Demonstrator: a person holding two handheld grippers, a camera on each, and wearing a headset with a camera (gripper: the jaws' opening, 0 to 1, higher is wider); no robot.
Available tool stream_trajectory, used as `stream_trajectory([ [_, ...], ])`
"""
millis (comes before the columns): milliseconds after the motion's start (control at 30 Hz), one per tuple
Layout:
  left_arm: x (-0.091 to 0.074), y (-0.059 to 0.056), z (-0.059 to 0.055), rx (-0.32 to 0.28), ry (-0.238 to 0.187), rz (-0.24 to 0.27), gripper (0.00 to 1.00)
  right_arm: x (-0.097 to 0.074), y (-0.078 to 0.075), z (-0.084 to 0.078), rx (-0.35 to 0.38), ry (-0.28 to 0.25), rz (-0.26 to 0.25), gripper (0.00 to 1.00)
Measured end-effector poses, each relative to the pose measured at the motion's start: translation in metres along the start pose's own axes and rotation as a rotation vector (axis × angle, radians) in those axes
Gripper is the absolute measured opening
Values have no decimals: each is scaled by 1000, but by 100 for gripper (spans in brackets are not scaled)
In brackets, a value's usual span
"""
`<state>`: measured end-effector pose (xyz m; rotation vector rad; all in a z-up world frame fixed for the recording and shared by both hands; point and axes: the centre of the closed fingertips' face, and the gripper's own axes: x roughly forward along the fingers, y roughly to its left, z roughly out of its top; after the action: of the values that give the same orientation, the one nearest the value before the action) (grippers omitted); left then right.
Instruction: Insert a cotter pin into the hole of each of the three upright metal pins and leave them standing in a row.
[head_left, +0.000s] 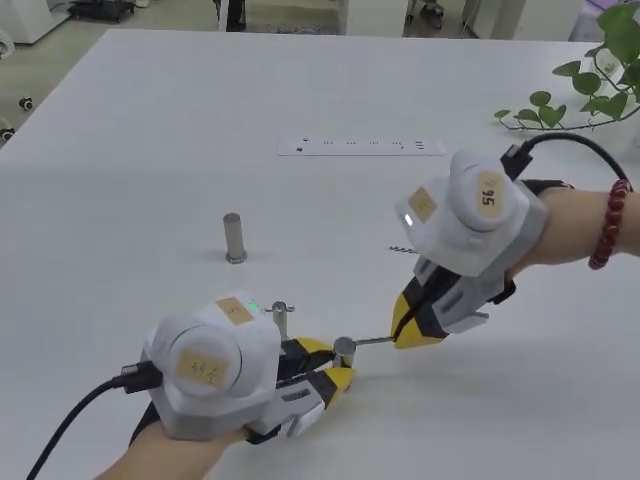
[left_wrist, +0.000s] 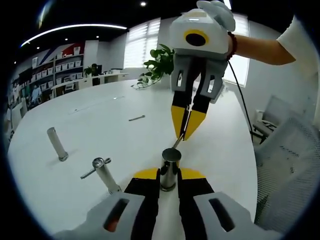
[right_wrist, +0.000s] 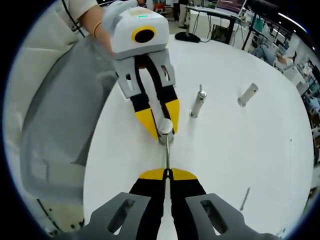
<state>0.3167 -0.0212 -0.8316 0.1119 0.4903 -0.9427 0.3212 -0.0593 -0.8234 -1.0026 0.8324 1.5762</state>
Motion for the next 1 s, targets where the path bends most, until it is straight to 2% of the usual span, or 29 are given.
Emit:
stream_trajectory([
  [633,1,0,0,6,5,-8,12,3,-4,-2,-16,10,4,3],
  [1000,1,0,0,4,7,-10,12,3,0,-2,-30,17,13,3],
])
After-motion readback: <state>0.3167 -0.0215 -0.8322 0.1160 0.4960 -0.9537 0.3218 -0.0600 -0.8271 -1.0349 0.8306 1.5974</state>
